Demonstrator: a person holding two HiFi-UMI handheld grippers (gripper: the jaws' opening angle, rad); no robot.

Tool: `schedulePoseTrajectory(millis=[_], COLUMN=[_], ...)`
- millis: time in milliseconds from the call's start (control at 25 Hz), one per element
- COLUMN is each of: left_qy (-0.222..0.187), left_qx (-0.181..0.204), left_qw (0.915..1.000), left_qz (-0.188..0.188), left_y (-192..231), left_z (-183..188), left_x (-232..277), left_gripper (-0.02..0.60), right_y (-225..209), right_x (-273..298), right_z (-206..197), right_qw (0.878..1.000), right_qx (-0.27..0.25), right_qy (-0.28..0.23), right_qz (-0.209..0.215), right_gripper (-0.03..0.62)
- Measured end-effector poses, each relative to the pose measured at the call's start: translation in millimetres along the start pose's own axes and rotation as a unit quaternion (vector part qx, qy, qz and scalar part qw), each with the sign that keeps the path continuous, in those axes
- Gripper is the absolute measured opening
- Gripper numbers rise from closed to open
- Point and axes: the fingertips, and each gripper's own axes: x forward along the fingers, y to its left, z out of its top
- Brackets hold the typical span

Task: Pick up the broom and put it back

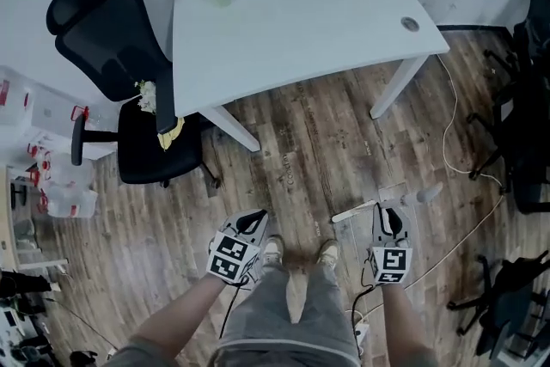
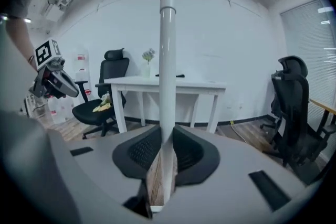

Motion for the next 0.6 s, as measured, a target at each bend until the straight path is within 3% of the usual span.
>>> schedulePoseTrajectory(millis=[360,600], left_qy=[-0.103,-0.164], left_qx=[0.030,0.039], left_qw=[0.9922,0.9810], left_qz=[0.064,0.095], left_y=[42.3,61.0], left_z=[131.4,189.0], left_x=[-89.5,-150.9], left_gripper=[0.018,0.018], right_y=[-19.4,1.9], right_x=[-14.1,-51.7], right_z=[218.6,325.8], right_qw=[0.993,0.988], right_qx=[0.034,-0.002], right_qy=[-0.113,-0.155], right_qz=[0.002,0.010], right_gripper=[0.091,0.091])
